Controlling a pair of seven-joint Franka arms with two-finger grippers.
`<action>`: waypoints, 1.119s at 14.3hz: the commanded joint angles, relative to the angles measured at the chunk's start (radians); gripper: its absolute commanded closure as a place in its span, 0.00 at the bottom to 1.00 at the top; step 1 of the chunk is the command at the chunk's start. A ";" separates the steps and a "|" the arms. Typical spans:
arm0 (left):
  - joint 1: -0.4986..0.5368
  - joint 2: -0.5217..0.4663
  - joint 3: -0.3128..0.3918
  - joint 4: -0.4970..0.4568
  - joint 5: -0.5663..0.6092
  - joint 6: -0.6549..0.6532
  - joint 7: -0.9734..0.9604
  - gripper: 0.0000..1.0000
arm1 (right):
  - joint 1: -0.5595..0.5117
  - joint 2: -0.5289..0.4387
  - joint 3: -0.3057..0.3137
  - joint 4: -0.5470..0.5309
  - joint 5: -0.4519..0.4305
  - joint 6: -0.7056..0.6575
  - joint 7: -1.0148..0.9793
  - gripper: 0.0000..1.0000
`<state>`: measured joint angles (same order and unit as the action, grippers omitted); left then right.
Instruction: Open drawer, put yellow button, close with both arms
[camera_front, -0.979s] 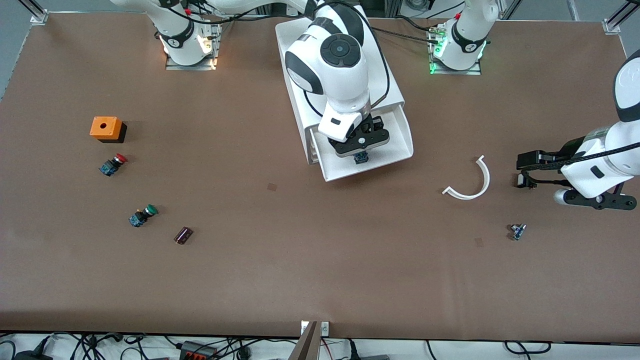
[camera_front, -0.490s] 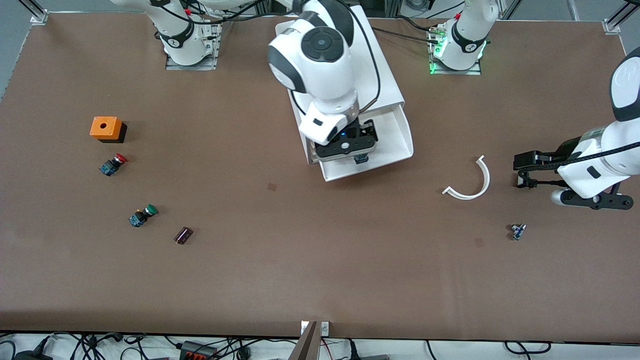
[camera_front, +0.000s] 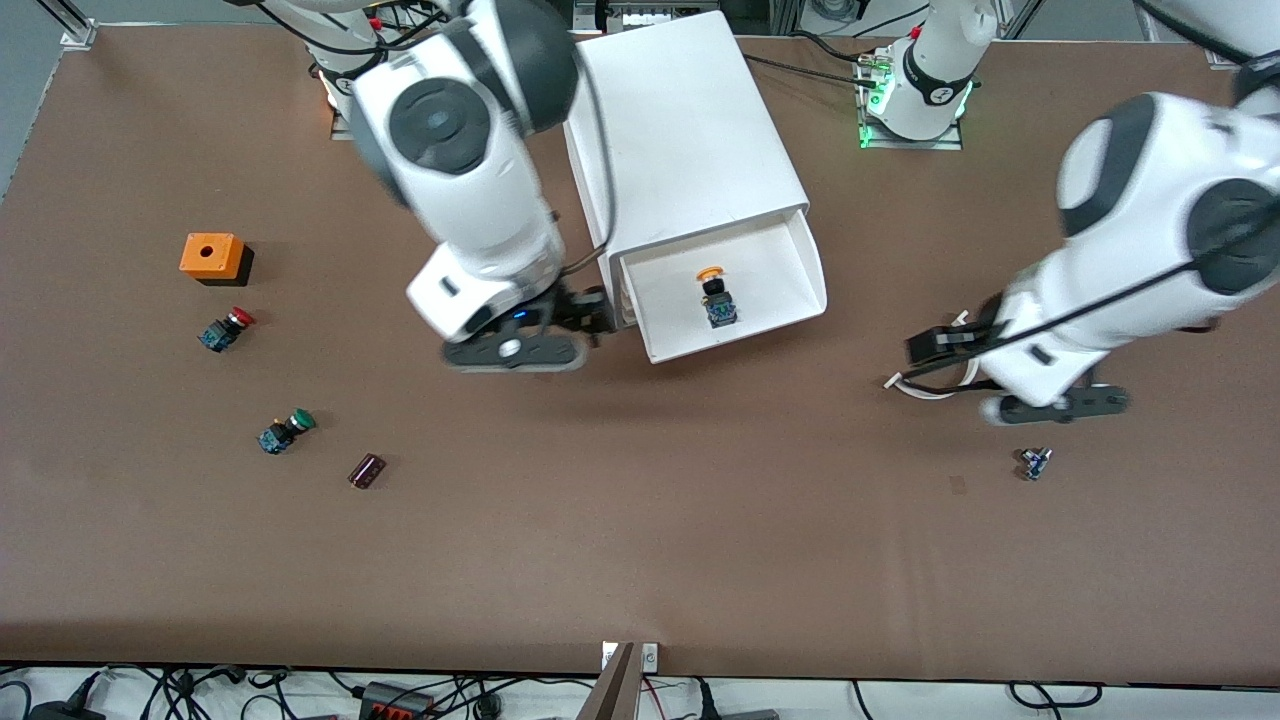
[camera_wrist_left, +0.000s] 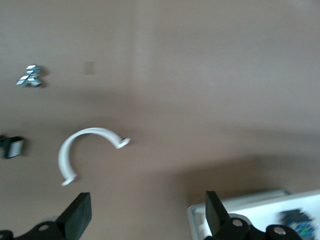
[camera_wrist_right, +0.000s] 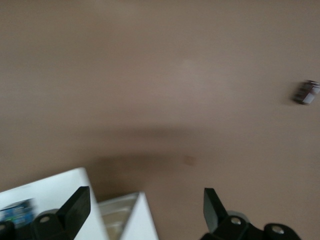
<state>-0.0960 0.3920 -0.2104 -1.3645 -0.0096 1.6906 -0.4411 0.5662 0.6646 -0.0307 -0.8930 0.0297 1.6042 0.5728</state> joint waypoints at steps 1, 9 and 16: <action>-0.079 0.020 0.002 -0.047 0.000 0.105 -0.135 0.00 | -0.156 -0.025 0.015 -0.032 -0.004 -0.096 -0.162 0.00; -0.206 0.148 0.003 -0.047 0.007 0.262 -0.231 0.00 | -0.454 -0.057 0.015 -0.032 0.010 -0.239 -0.411 0.00; -0.248 0.142 0.003 -0.123 0.008 0.262 -0.266 0.00 | -0.571 -0.213 0.015 -0.134 -0.002 -0.231 -0.528 0.00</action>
<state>-0.3338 0.5545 -0.2131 -1.4514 -0.0090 1.9450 -0.6688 0.0172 0.5582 -0.0346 -0.9112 0.0305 1.3699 0.0837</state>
